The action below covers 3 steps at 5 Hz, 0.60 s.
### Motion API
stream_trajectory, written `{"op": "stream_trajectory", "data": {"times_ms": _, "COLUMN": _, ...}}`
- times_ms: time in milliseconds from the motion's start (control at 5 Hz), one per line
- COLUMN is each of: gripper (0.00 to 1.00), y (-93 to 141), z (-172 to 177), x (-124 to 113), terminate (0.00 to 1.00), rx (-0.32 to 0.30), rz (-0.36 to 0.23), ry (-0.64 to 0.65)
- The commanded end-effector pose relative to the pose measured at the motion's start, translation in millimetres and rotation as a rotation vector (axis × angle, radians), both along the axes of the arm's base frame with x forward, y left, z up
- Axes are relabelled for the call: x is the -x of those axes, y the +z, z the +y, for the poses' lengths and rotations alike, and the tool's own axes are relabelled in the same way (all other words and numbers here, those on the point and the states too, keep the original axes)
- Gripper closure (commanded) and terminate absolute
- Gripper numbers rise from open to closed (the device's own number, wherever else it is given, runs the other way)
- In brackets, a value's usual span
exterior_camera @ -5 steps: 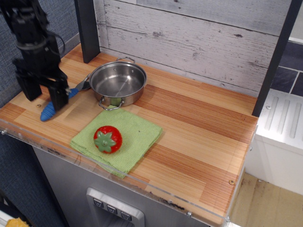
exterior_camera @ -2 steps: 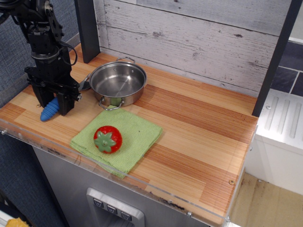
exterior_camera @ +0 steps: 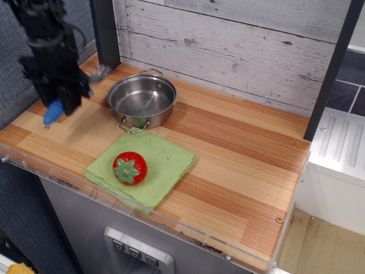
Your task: PICK UP THE SPOON AND PUT ANOTHER SIDE OF THE TABLE
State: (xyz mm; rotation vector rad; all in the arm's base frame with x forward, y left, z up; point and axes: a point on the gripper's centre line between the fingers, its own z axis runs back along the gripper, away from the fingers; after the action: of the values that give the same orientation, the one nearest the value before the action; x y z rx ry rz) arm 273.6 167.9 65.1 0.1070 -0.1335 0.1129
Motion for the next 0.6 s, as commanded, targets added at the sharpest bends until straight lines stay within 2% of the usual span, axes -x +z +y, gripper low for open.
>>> {"op": "stream_trajectory", "data": {"times_ms": 0, "gripper": 1.0, "y": 68.3, "z": -58.6, "x": -2.8, "terminate": 0.0, "rx": 0.081, "rz": -0.083, "ry": -0.041}}
{"op": "stream_trajectory", "data": {"times_ms": 200, "gripper": 1.0, "y": 67.2, "z": -107.7, "x": 0.7, "terminate": 0.0, "rx": 0.125, "rz": -0.076, "ry": -0.14}}
{"op": "stream_trajectory", "data": {"times_ms": 400, "gripper": 1.0, "y": 43.6, "z": -157.4, "x": 5.0, "terminate": 0.0, "rx": 0.127, "rz": -0.016, "ry": -0.197}}
